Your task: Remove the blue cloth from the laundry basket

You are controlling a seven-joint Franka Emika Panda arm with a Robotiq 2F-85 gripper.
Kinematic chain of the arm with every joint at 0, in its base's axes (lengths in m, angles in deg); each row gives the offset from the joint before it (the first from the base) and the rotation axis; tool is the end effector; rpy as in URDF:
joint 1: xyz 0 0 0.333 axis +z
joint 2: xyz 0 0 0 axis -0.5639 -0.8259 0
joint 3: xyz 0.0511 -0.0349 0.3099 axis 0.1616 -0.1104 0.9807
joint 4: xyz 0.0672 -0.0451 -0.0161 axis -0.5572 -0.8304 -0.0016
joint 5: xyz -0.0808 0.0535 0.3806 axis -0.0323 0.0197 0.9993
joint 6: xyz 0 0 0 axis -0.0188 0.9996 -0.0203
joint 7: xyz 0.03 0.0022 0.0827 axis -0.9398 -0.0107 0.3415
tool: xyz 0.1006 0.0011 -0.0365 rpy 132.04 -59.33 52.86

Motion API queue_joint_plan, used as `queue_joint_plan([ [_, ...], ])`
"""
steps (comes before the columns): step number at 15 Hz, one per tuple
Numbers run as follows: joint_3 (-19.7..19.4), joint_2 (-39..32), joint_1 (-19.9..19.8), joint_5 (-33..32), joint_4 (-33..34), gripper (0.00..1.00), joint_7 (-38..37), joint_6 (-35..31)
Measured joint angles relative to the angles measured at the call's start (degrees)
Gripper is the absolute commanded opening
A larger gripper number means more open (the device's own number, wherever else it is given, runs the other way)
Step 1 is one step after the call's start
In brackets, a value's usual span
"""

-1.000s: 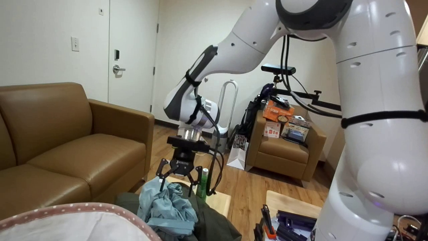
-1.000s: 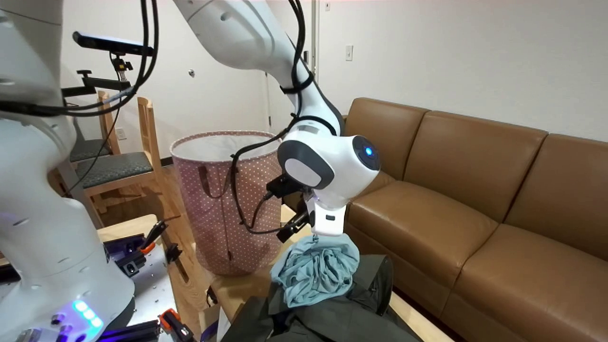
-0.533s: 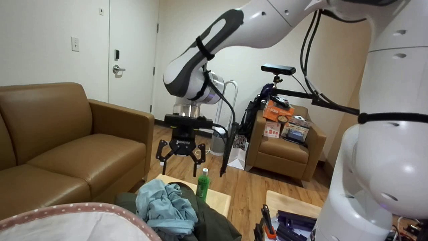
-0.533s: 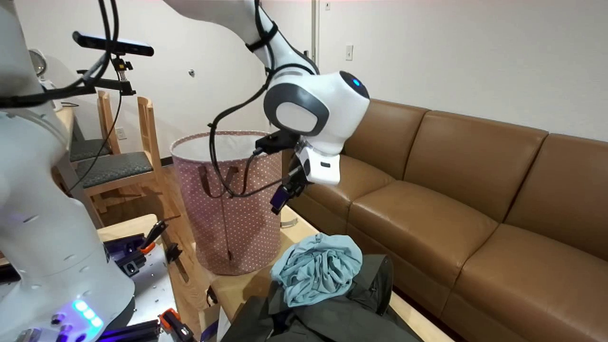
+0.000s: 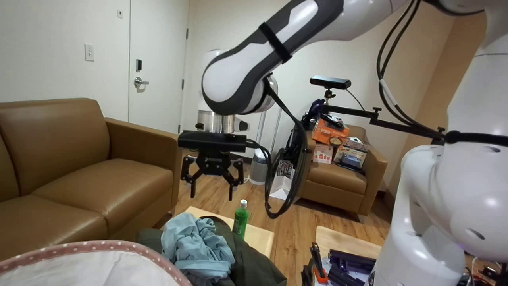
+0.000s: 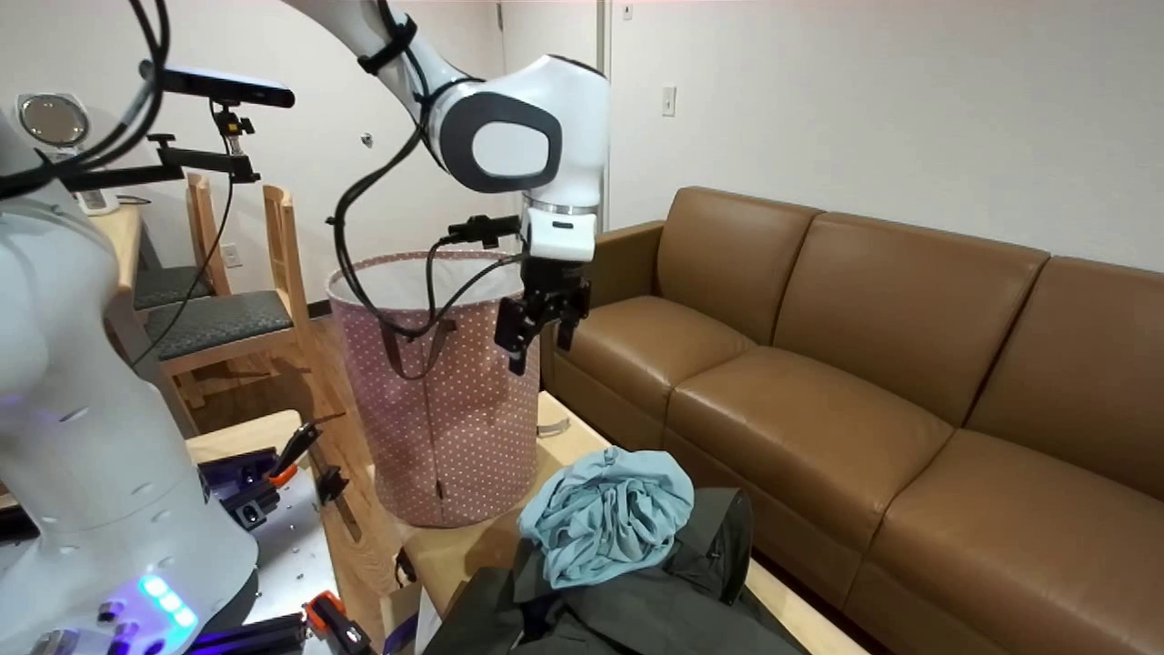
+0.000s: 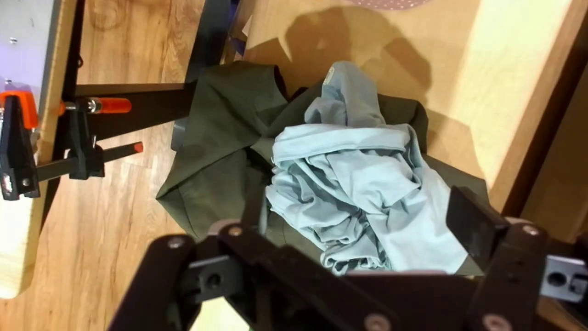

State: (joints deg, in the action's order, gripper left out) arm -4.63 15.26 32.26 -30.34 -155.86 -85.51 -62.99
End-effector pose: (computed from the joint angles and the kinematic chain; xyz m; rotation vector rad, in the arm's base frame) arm 0.4483 -0.0470 0.3042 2.5238 -1.8484 -0.2210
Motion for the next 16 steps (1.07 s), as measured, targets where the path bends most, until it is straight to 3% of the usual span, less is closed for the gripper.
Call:
queue_joint_plan([
  [3,3.0,3.7,0.9,-1.4,-3.2,1.00,0.1,-1.1],
  [8,6.2,6.8,2.3,-4.2,-6.0,1.00,7.8,-0.6],
  [16,6.5,7.1,2.2,-9.2,-5.9,1.00,26.7,8.4],
])
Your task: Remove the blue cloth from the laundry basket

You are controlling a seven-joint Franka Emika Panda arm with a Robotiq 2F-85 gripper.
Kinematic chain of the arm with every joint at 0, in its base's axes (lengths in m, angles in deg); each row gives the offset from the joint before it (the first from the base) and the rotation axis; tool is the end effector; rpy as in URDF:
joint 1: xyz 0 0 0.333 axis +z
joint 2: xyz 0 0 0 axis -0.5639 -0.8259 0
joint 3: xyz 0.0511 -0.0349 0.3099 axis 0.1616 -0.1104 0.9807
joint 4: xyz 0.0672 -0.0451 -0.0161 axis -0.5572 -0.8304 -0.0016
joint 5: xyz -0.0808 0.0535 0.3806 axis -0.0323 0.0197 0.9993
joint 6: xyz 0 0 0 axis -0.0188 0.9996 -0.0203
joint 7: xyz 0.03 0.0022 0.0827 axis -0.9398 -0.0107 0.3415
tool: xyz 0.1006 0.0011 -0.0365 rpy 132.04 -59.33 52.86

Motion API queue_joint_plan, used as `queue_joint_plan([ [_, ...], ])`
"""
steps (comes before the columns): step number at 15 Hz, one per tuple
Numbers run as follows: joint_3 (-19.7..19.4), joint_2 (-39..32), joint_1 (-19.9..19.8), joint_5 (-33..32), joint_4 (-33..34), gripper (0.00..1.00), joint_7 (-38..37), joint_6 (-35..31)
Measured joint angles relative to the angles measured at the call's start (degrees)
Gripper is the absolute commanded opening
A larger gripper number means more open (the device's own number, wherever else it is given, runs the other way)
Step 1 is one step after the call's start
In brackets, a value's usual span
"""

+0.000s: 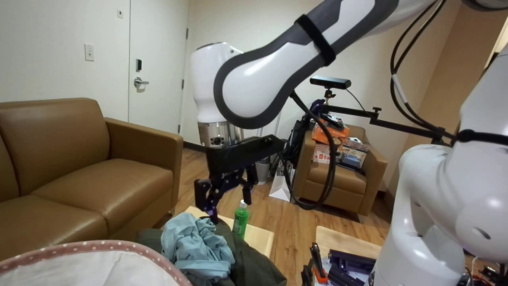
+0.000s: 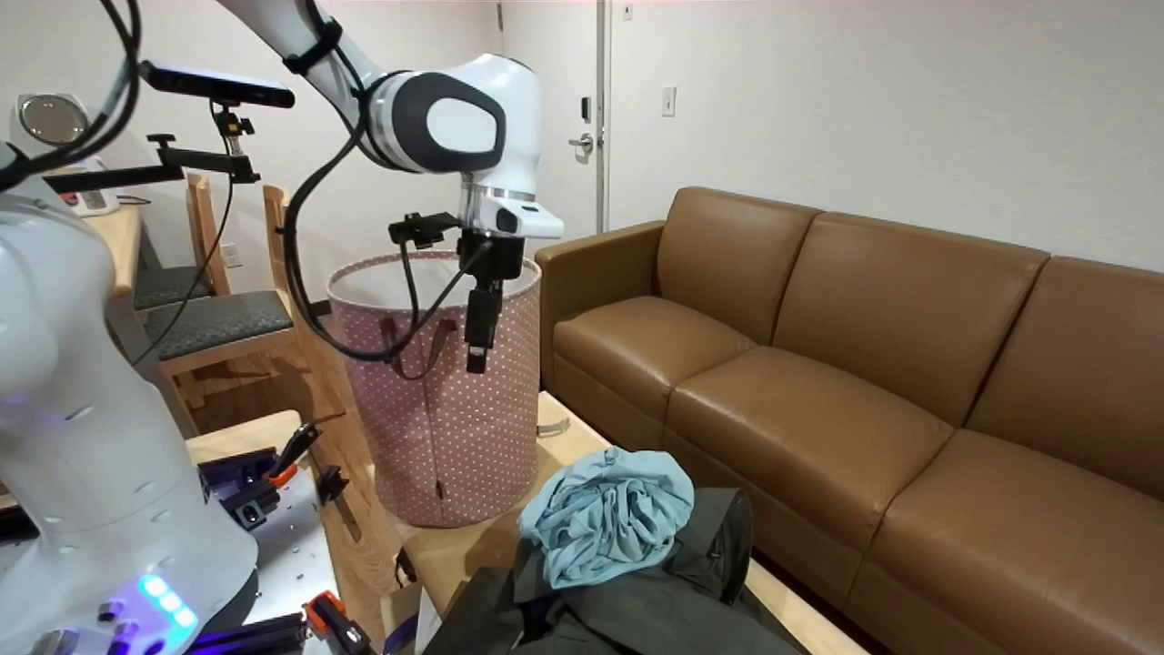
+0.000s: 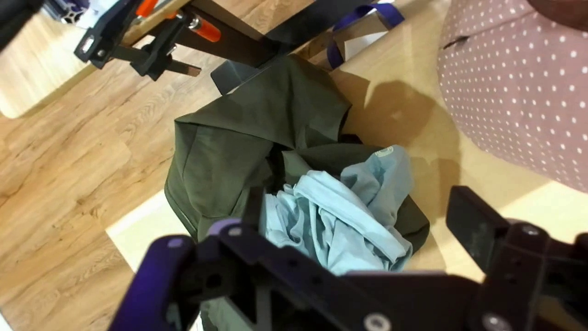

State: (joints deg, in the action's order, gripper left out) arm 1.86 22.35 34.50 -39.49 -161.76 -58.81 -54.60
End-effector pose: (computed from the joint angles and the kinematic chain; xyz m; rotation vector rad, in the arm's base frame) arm 0.4000 0.0135 0.3076 2.8684 -0.7937 -0.3223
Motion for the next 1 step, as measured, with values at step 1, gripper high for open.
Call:
queue_joint_plan([
  [1,0.0,0.0,0.0,-1.1,0.1,1.00,2.1,0.9],
])
